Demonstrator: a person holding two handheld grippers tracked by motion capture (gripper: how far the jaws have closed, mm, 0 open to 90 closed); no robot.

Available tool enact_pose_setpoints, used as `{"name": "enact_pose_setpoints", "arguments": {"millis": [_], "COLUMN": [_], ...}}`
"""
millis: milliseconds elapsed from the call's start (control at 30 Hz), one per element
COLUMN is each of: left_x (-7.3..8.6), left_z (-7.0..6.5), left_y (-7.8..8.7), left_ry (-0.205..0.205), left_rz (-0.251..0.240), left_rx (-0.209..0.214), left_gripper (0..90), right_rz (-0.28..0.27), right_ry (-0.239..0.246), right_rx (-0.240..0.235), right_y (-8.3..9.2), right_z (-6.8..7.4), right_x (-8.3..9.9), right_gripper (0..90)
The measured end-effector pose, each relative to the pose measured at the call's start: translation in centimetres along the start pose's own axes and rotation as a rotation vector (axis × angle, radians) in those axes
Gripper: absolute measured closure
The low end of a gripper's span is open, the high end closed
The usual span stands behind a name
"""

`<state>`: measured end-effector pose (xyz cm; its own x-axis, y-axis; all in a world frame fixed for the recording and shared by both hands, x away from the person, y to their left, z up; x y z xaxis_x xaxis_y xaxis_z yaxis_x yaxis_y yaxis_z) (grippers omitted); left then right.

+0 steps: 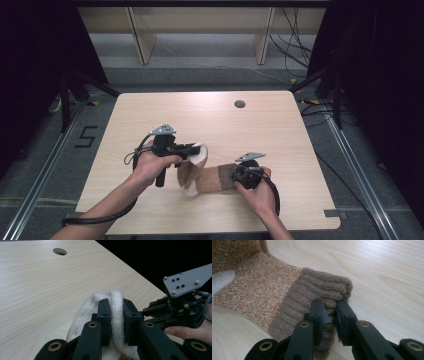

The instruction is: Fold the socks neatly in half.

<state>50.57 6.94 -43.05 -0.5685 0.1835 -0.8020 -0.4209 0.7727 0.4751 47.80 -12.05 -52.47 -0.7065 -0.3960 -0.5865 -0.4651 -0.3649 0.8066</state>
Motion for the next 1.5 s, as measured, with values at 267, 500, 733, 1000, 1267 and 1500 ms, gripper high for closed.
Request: {"name": "enact_pose_setpoints", "arguments": {"millis": [267, 500, 733, 1000, 1267, 1500], "left_x": [0.2, 0.4, 0.8, 1.1, 1.7, 2.3], "left_z": [-0.3, -0.5, -0.7, -0.9, -1.5, -2.2], "left_y": [-0.8, -1.5, -2.5, -3.7, -4.9, -6.2], "left_ry": [-0.014, -0.023, -0.030, -0.042, -0.071, -0.101], "left_rz": [0.014, 0.020, 0.031, 0.056, 0.084, 0.110], "left_rx": [-0.011, -0.013, -0.022, -0.032, -0.041, -0.047], "left_gripper": [77.9, 77.9, 77.8, 77.7, 77.7, 77.7], "right_rz": [0.000, 0.008, 0.003, 0.006, 0.002, -0.009], "right_ry": [0.001, -0.022, -0.020, -0.031, -0.028, -0.024], "right_rx": [0.001, -0.004, -0.007, -0.014, -0.018, -0.035], "right_y": [0.0, 0.1, 0.1, 0.1, 0.0, 0.2], "right_z": [0.0, 0.2, 0.1, 0.1, 0.1, -0.2], "right_x": [0.0, 0.1, 0.1, 0.1, 0.1, 0.0], "right_gripper": [77.2, 77.2, 77.1, 77.0, 76.8, 72.4]}}
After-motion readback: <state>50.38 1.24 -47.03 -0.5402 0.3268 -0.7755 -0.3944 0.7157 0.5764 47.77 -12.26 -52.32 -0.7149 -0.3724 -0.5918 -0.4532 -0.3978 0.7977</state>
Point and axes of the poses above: each handheld gripper's, and its own axes: y roughly backward along the jaws, x roughly out of its underside, z roughly to its left, the point moved 7 cm from there along -y, roughly forward along the jaws, and after that the axes turned 3 degrees about z, right-handed, at the moved point
